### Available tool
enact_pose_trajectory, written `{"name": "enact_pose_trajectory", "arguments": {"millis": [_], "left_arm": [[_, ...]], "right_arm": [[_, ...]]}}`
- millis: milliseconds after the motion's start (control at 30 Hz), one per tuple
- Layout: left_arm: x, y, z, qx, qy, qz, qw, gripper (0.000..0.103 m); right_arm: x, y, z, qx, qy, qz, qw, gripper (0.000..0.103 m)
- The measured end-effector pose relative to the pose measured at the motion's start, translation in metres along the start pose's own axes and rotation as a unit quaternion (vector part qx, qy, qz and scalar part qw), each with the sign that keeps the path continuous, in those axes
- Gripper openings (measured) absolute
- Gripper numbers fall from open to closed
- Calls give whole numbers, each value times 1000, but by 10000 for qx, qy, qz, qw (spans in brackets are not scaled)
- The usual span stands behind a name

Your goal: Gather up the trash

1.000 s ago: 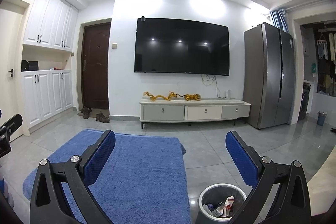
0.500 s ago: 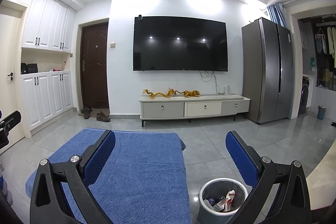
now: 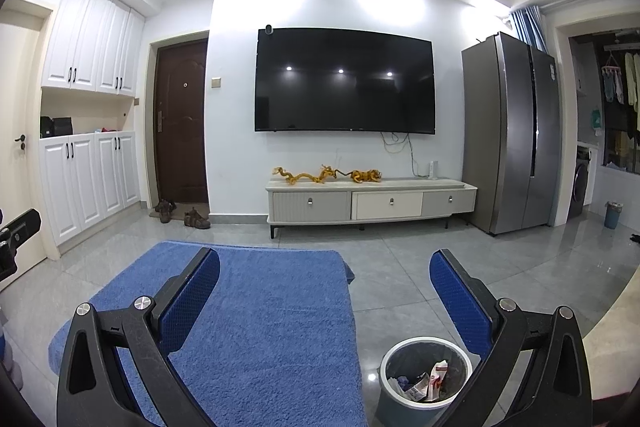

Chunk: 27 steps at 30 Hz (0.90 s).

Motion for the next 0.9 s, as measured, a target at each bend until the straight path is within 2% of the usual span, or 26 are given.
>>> {"name": "enact_pose_trajectory", "arguments": {"millis": [433,900], "left_arm": [[0,1,-1,-13,-33,-63,10000,103],[-11,1,-2,-120,-327,-99,9993,103]], "right_arm": [[-6,1,1,-19,11,-112,9999,103],[-18,10,5,-148,-11,-235,9996,103]]}}
Point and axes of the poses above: each gripper's, at about its wrist camera, not at the fingertips, and x roughly against the way its jaws point, z to its right, y to its underside, the point moved 1 cm from there along -x, roughly the way its jaws point, and after that the axes turned 11 degrees about z, right-handed, at the moved point
